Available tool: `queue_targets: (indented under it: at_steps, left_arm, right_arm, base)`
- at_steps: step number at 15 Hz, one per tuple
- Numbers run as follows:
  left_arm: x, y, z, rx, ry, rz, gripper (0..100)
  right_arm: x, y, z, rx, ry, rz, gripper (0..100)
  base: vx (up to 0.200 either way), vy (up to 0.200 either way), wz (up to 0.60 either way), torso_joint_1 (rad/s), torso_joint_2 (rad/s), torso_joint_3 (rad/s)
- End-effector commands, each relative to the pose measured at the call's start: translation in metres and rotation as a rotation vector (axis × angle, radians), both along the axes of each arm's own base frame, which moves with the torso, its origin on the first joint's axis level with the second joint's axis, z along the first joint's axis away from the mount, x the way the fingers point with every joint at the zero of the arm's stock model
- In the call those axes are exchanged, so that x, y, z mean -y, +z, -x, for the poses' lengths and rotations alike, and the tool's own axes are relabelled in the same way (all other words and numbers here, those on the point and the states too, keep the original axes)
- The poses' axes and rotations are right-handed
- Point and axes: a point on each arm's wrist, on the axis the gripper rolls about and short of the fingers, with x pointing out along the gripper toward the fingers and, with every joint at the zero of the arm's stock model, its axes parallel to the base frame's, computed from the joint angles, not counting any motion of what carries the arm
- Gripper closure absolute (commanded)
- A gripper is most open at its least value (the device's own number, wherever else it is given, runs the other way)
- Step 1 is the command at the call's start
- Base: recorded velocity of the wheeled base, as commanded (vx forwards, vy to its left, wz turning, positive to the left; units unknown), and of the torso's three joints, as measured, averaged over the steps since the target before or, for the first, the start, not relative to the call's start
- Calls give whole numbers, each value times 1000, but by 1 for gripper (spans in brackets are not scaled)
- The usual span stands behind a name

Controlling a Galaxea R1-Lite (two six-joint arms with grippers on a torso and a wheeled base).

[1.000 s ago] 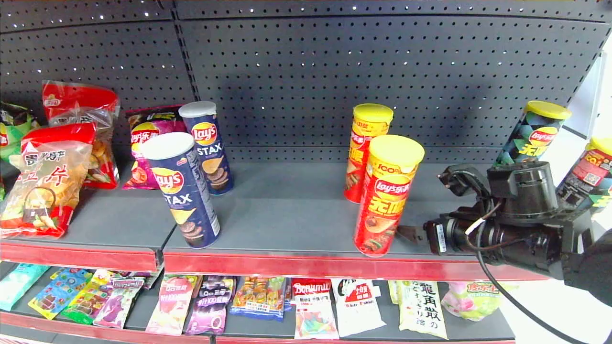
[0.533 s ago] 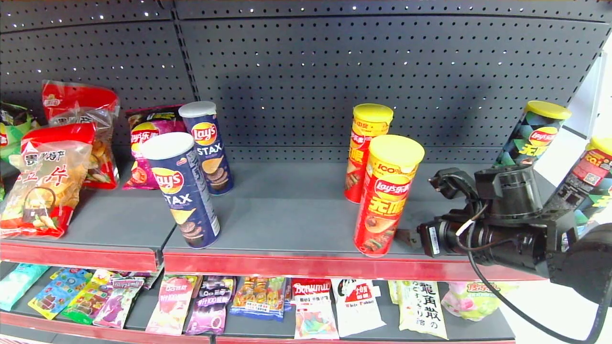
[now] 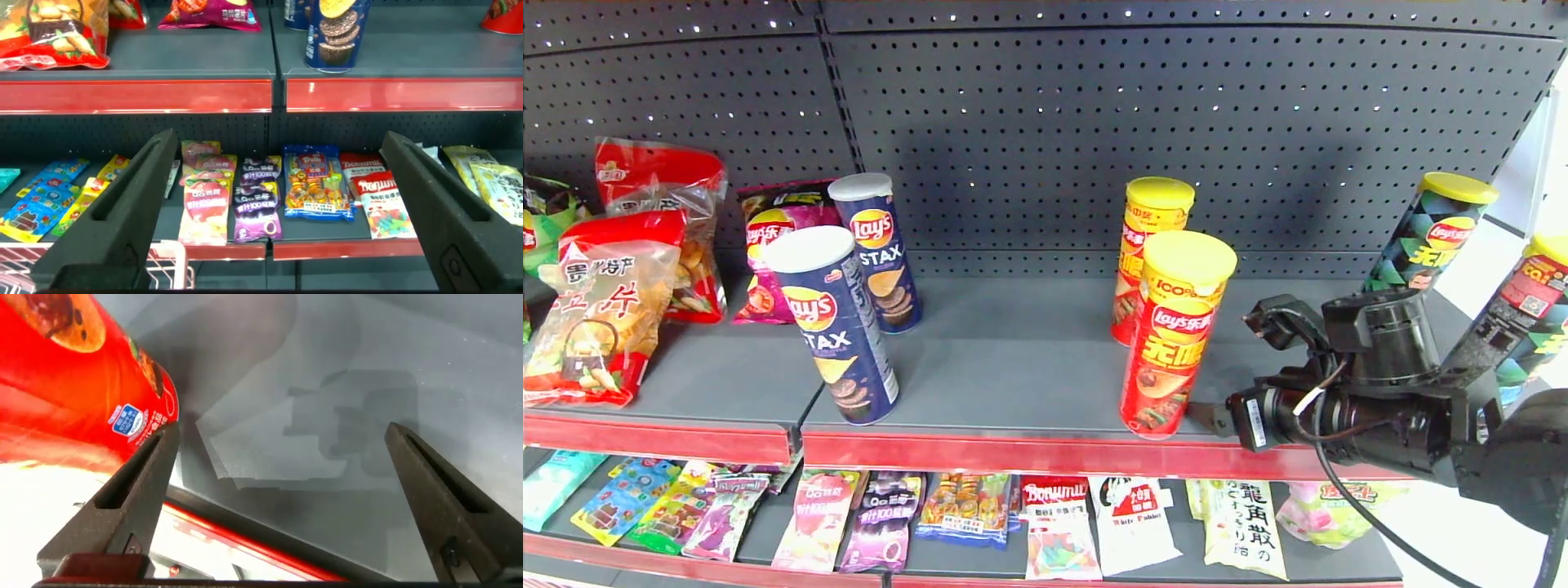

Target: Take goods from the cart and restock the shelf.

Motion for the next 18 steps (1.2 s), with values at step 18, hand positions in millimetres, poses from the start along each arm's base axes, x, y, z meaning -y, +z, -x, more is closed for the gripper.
queue_targets:
  at_steps: [18]
  left_arm:
    - [0, 0, 0, 2, 0, 0, 0]
  right_arm:
    - [-10, 3, 3, 14, 39, -3, 0]
  base:
    - [0, 0, 0, 0, 0, 0]
